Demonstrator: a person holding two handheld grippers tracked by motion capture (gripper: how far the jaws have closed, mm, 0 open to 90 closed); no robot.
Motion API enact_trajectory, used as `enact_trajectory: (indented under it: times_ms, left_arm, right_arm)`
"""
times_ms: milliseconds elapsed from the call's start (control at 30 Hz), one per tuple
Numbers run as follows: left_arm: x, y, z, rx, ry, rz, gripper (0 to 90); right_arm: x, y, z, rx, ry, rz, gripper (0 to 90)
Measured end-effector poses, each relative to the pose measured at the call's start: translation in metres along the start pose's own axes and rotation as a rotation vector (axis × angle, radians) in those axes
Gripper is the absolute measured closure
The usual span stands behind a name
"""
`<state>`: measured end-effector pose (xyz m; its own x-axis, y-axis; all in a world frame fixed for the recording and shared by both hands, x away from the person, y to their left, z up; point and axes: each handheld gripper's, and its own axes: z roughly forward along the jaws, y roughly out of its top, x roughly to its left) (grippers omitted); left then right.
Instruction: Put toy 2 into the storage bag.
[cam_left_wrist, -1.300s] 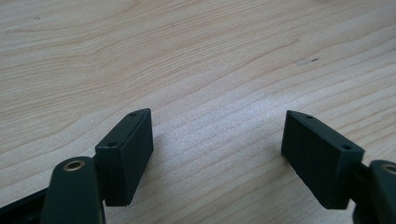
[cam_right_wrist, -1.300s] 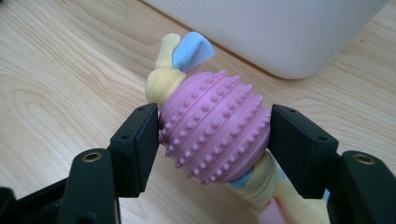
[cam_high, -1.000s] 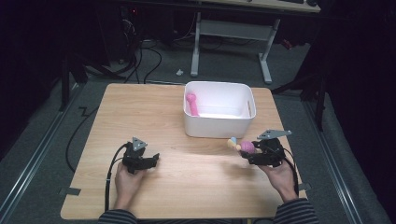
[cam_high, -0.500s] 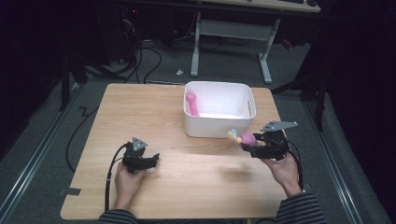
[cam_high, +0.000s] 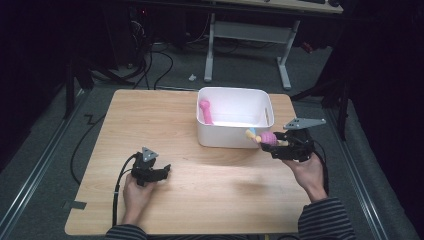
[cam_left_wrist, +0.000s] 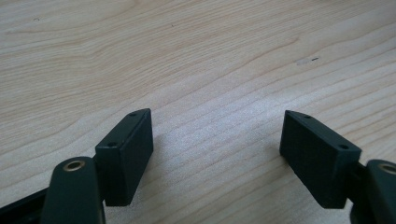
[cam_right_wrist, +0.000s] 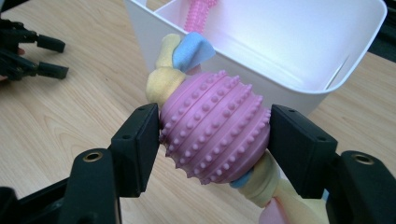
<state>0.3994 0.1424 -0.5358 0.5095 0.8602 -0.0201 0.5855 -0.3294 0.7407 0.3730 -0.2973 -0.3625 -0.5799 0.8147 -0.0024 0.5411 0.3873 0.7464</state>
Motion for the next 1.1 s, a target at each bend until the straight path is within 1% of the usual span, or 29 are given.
enact_trajectory:
  times_ms: [100, 233, 333, 400, 633, 700, 967, 1100]
  left_arm:
    - [0.0, 0.0, 0.0, -0.001, 0.0, 0.0, 26.2]
    - [0.0, 0.0, 0.0, 0.0, 0.0, 0.001, 26.2]
    - [0.0, 0.0, 0.0, 0.0, -0.001, 0.001, 26.2]
    - [0.0, 0.0, 0.0, -0.001, 0.0, 0.0, 26.2]
    - [0.0, 0.0, 0.0, 0.0, -0.001, 0.001, 26.0]
    - [0.0, 0.0, 0.0, 0.0, -0.002, 0.0, 26.0]
    - [0.0, 0.0, 0.0, -0.001, -0.001, 0.0, 26.0]
    - [0.0, 0.0, 0.0, 0.0, -0.002, 0.0, 25.9]
  right_arm:
    - [-0.002, 0.008, -0.002, -0.004, -0.005, -0.009, 35.3]
    - [-0.005, 0.021, -0.002, -0.005, 0.004, -0.015, 35.4]
    - [-0.007, 0.029, -0.001, -0.005, -0.002, -0.021, 35.3]
    - [-0.008, 0.034, 0.001, -0.005, -0.001, -0.016, 35.3]
    - [-0.009, 0.051, 0.005, 0.0, -0.02, -0.033, 35.2]
    - [-0.009, 0.055, 0.006, -0.001, -0.029, -0.048, 35.2]
    - [-0.01, 0.07, 0.018, 0.008, -0.034, -0.053, 35.1]
    - [-0.008, 0.076, 0.023, 0.012, -0.037, -0.064, 35.1]
